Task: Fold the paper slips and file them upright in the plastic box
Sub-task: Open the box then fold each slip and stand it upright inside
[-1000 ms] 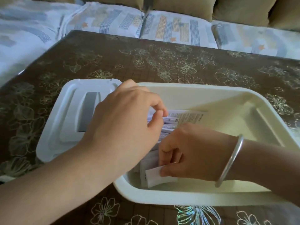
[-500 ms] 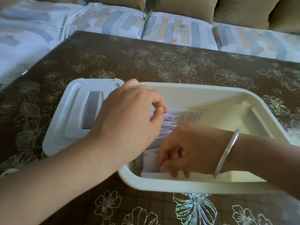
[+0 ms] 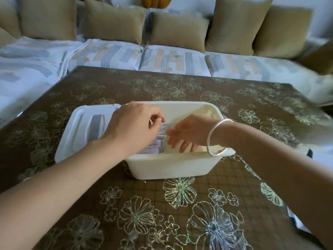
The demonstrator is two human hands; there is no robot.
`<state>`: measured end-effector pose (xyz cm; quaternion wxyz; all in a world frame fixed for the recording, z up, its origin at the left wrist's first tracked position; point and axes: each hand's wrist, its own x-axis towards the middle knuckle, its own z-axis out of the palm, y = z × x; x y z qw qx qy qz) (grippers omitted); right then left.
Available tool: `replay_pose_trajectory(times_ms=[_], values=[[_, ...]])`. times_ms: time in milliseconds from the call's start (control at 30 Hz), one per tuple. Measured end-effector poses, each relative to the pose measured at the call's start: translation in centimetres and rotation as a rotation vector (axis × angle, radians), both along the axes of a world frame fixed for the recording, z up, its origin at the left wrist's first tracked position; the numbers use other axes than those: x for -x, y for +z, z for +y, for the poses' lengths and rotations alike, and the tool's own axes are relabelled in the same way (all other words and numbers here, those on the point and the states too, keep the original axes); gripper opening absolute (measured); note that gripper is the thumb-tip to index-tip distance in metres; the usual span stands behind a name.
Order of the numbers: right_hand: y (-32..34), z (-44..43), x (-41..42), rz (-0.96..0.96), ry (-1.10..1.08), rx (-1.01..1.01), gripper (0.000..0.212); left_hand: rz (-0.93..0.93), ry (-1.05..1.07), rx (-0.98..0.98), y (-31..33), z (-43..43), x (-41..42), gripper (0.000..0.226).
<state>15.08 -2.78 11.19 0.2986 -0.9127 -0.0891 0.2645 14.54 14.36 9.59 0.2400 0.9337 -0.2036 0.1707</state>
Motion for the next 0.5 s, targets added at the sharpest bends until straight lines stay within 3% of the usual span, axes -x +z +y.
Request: replay_pose_trajectory(times_ms=[100,267,500], values=[[0.3,1.9,0.0,0.165,-0.007,0.122,0.064,0.006,0.041,0.071,0.7,-0.5,1.1,0.017],[0.1,3.5,0.6,0.098,0.025,0.06,0.054,0.003,0.08,0.111,1.5,-0.7,2.2,0.016],[0.3,0.8,1.8,-0.001,-0.122,-0.263,0.052,-0.004,0.098,0.136,1.3,-0.7,3.0,0.019]])
